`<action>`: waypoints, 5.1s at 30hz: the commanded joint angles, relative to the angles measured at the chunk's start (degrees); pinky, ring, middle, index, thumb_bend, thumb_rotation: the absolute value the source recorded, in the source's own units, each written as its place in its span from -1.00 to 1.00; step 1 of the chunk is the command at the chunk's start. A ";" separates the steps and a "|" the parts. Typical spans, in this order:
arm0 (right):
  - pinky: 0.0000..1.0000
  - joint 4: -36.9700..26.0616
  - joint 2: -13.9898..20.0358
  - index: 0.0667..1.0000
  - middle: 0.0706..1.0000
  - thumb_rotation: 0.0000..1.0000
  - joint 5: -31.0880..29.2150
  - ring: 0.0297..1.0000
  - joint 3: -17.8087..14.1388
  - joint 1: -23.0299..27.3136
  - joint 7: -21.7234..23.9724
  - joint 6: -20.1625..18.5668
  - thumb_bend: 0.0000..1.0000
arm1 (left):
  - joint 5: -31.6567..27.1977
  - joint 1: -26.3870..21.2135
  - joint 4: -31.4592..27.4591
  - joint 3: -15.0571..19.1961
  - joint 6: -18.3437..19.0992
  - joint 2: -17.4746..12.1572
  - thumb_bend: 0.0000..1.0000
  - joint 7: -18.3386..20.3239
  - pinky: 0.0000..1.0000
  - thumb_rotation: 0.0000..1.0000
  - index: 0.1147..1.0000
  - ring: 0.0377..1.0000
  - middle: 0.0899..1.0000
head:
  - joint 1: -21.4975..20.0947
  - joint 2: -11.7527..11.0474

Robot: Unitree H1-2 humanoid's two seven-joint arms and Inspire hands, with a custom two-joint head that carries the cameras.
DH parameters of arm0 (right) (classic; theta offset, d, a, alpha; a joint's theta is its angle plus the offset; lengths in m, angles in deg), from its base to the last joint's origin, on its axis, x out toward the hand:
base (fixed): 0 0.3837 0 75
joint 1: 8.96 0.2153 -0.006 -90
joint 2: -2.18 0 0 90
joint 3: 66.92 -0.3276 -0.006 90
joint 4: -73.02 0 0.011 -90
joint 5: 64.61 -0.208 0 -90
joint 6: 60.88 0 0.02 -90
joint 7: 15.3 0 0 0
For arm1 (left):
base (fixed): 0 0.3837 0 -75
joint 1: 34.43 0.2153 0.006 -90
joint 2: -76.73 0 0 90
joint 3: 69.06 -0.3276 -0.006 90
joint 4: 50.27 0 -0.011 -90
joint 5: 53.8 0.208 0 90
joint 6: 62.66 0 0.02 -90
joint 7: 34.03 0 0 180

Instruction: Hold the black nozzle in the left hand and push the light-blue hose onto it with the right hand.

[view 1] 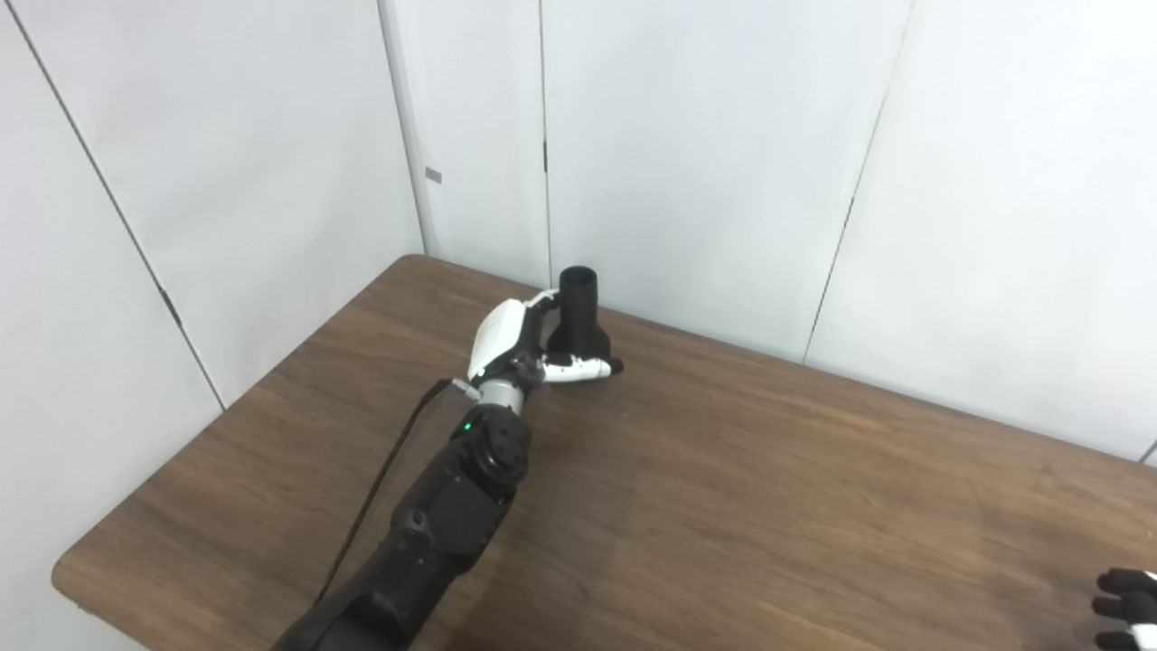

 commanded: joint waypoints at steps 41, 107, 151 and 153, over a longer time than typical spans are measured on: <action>-0.07 -2.94 -0.06 0.16 0.25 0.27 1.40 0.22 0.14 0.68 -0.77 -0.57 -0.15 | 2.37 -4.08 -2.77 -0.50 -0.79 -6.26 1.00 7.98 1.00 -0.24 0.50 0.84 0.62 | -0.54 -0.17; 0.12 -15.88 -2.24 0.31 0.39 -0.93 1.77 0.39 2.16 -0.55 0.05 -13.98 -0.74 | 11.82 -4.66 11.10 -11.64 -9.68 -6.55 0.06 1.13 0.79 -0.99 -0.17 0.21 -0.11 | -1.90 1.78; 0.36 -21.74 -7.20 0.42 0.46 -1.00 -1.86 0.48 -1.35 0.36 -3.21 -19.37 -0.77 | 9.98 4.21 4.33 -11.55 -26.62 -5.22 0.05 -1.95 0.78 -1.00 -0.18 0.04 -0.14 | -12.98 4.52; 0.35 -22.65 -7.26 0.43 0.46 -1.00 -2.02 0.48 -1.65 0.46 -3.30 -20.82 -0.75 | 9.91 4.71 3.96 -11.71 -27.33 -4.94 0.05 -1.70 0.78 -1.00 -0.18 0.05 -0.13 | -13.40 4.62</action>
